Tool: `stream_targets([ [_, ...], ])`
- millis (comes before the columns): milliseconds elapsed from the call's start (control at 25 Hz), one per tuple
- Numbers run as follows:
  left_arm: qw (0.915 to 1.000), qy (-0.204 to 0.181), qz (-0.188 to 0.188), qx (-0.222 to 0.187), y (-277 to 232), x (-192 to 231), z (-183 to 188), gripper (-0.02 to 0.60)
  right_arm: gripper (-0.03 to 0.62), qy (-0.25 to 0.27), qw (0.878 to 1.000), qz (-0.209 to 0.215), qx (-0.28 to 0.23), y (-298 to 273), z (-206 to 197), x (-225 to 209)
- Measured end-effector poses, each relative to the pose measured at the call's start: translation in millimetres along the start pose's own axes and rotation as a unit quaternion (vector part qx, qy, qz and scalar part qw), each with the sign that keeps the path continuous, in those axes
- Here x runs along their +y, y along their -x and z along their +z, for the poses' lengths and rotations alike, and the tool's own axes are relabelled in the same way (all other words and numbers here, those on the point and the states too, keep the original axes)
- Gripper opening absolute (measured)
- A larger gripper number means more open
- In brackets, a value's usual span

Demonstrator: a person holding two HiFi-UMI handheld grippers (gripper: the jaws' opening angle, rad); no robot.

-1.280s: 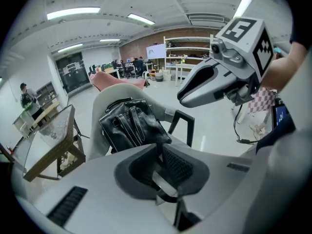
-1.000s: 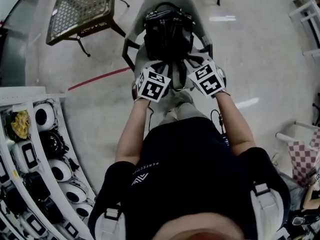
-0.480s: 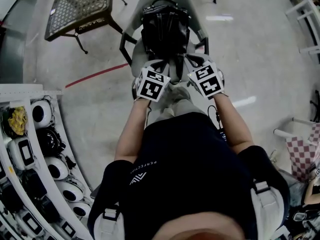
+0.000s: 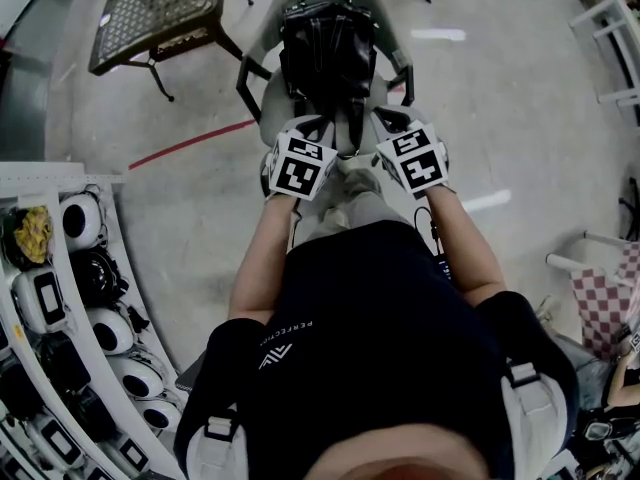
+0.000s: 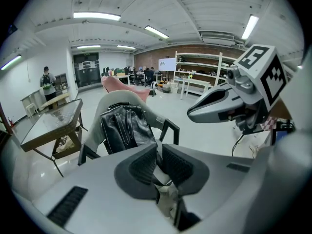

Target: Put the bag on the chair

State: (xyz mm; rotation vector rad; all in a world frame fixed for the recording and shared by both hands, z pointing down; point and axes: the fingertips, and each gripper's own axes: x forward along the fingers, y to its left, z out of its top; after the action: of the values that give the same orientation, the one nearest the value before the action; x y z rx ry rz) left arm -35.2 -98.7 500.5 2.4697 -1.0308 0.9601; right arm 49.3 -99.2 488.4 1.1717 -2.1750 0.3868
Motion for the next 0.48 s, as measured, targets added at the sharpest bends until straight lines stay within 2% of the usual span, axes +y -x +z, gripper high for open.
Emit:
stream_targets([
  [480,0.9998,0.009,0.010,-0.012,13.0,3.8,4.0,0.043,0.038,-0.016,1.000,-0.024,-0.011,19.1,-4.1,-4.5],
])
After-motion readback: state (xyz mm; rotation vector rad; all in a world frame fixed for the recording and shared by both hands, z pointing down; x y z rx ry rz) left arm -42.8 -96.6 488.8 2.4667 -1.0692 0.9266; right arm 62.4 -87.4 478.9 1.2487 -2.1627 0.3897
